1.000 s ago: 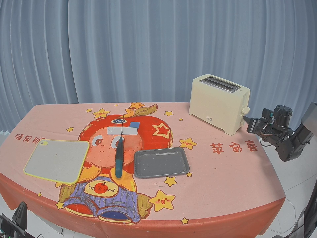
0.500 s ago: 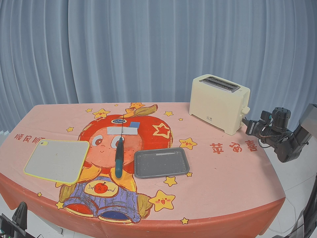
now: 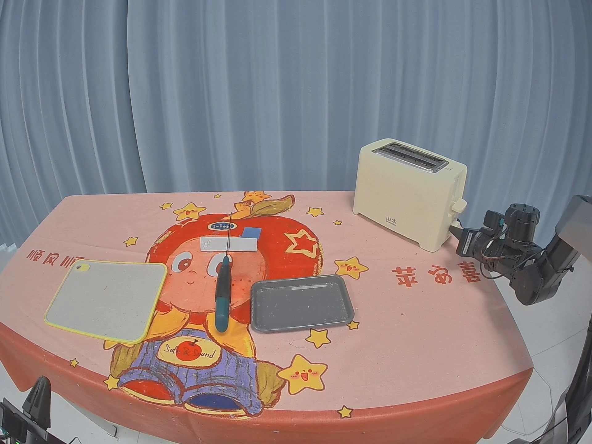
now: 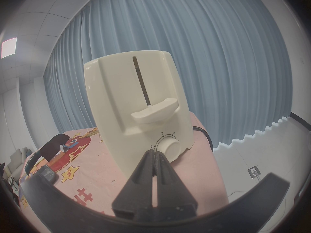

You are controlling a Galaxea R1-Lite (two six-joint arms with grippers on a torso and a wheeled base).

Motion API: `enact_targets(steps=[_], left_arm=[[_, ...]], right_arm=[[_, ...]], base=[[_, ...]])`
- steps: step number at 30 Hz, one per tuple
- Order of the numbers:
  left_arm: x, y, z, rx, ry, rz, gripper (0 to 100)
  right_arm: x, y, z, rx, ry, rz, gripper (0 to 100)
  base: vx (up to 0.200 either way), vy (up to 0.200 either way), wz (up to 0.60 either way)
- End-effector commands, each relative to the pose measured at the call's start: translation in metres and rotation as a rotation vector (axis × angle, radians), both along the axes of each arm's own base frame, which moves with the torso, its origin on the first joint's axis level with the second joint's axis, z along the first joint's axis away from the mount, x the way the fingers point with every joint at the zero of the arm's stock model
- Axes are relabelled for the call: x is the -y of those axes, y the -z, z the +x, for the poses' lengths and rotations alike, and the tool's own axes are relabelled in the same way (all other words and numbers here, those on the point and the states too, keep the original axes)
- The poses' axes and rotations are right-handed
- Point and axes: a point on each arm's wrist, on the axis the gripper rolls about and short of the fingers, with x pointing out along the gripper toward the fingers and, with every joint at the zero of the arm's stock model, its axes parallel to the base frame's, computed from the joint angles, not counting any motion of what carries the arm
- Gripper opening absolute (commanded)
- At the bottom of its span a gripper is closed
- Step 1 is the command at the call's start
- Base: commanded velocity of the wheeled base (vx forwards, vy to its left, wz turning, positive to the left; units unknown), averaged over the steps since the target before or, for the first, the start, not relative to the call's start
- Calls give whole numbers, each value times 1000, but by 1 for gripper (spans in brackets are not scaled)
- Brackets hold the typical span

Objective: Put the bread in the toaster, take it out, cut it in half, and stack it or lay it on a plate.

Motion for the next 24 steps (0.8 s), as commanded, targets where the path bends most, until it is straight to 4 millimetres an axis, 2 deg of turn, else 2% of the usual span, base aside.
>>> enact_targets(steps=[1,24], left_arm=[[0,5,1,-16,0,0,0],[0,5,1,-16,0,0,0]], right_arm=[[-1,3,0,-10,-1,-1,0],[-2,11,-1,-30,-3,-8,0]], base=[[0,0,0],[0,0,0]])
